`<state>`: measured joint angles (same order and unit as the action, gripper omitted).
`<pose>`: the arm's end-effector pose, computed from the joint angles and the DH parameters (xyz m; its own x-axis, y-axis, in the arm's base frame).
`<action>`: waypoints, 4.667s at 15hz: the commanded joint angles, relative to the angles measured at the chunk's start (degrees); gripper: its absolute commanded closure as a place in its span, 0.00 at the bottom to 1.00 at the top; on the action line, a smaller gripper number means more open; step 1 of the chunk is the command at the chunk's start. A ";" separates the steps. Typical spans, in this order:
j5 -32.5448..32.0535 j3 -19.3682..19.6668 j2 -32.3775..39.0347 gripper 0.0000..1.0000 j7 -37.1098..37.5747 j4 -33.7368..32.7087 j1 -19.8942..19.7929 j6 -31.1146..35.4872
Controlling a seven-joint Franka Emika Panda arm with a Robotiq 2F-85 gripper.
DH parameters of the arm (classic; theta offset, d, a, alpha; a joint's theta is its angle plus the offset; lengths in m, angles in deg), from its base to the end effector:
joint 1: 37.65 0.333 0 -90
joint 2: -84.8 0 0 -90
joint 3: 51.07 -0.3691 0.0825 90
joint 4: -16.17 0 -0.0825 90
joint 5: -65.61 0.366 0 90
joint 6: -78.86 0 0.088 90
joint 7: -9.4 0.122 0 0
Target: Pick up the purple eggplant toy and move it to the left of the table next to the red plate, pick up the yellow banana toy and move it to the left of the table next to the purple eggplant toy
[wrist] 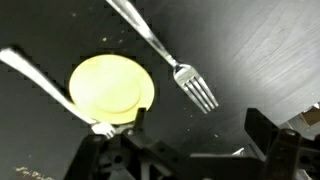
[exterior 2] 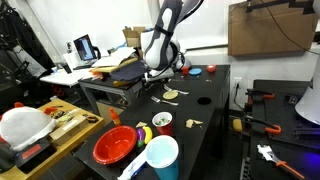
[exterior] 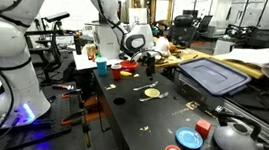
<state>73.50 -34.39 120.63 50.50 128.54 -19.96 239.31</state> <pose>0.6597 0.0233 0.2314 0.7005 -0.6698 0.2461 -0.6712 -0.7356 -0.0915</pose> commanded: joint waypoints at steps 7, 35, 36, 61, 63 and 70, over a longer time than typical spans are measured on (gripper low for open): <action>-17.31 3.24 -6.50 0.00 -2.35 0.29 -3.80 -26.60; -23.41 -13.41 -35.04 0.00 -40.15 8.82 -16.42 -61.81; -23.12 -13.73 -35.94 0.00 -40.22 9.01 -16.45 -62.83; -4.89 -9.43 -61.56 0.00 -52.08 23.02 -18.52 -49.15; -3.43 -8.17 -63.10 0.00 -54.56 24.06 -18.60 -48.72; -3.21 -7.69 -62.50 0.00 -54.79 23.73 -19.22 -50.34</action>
<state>70.00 -41.48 58.04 -4.02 152.41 -38.46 189.15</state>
